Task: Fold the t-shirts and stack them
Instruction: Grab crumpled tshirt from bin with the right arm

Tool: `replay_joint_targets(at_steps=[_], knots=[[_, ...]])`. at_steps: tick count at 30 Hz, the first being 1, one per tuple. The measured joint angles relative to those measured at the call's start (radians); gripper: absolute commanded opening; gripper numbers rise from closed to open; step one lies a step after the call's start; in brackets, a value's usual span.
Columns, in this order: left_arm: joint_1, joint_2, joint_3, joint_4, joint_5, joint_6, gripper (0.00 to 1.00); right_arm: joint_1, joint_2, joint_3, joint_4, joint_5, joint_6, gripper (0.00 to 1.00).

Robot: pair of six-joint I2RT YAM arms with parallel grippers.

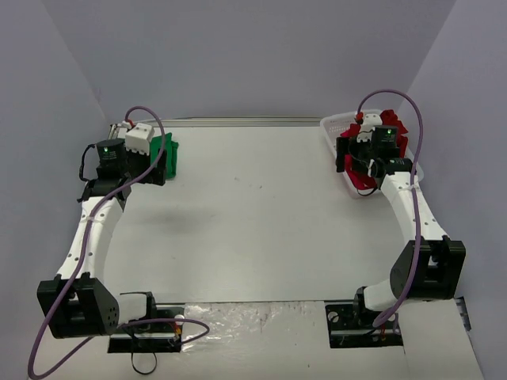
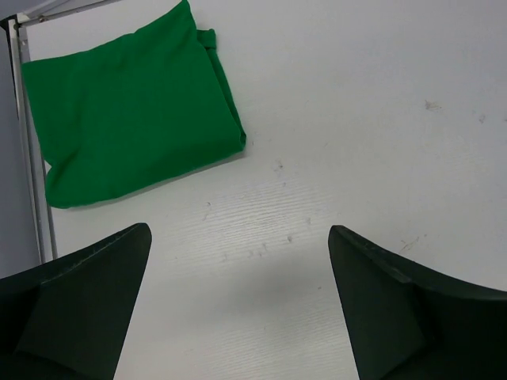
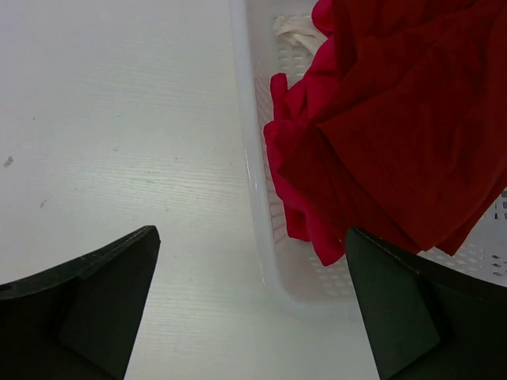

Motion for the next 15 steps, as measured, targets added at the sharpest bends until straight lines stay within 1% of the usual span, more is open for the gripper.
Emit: replay_joint_targets(at_steps=[4,9,12,15], knots=[[0.0,-0.021,-0.015,-0.002,0.01,-0.013,0.94,-0.002,0.0,0.0,0.005,0.014,0.026,1.0],[0.0,-0.024,-0.011,-0.024,0.047,-0.021,0.94,-0.006,-0.022,-0.001,0.007,0.0,-0.007,1.0],[0.0,-0.024,0.006,-0.065,0.085,-0.022,0.94,-0.006,-0.032,0.002,0.007,0.04,-0.035,1.0],[0.0,-0.024,0.016,-0.072,0.108,-0.021,0.94,-0.006,-0.021,0.02,0.01,0.122,-0.069,1.0]])
